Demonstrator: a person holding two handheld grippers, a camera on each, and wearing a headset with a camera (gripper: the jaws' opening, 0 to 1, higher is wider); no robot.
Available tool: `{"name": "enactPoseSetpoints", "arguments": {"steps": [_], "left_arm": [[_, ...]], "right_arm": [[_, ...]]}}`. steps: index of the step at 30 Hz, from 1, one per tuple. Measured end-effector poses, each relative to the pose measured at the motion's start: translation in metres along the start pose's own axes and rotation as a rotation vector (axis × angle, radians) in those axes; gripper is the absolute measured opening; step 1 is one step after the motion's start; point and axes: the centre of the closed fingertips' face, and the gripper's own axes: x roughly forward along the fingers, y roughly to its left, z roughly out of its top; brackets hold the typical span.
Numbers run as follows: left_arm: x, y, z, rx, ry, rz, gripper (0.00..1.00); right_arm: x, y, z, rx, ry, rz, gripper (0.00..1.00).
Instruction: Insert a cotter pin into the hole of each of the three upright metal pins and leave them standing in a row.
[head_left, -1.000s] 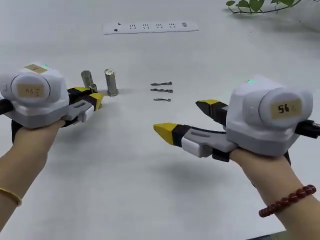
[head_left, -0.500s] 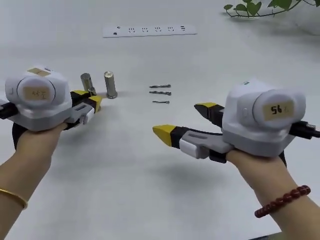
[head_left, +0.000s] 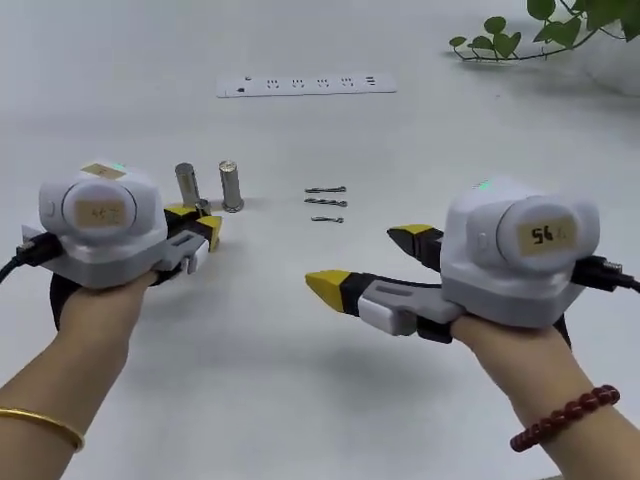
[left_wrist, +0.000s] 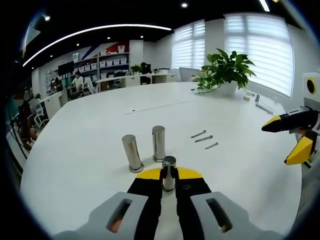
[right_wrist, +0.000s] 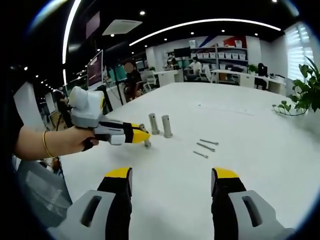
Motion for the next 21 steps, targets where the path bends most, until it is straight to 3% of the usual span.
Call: {"name": "enactPoseSetpoints", "arguments": {"steps": [11,21], "left_arm": [[-0.002,-0.037,-0.008,-0.011,0.011,-0.033,0.06],[0.001,-0.054,-0.014,-0.005,0.023,-0.042,0.06]], "right_arm": [[-0.008,-0.002,0.000,-0.013,0.004,-0.008,0.58],[-0.011,-0.001,-0.005,-0.006,0.006,-0.001,0.56]]}}
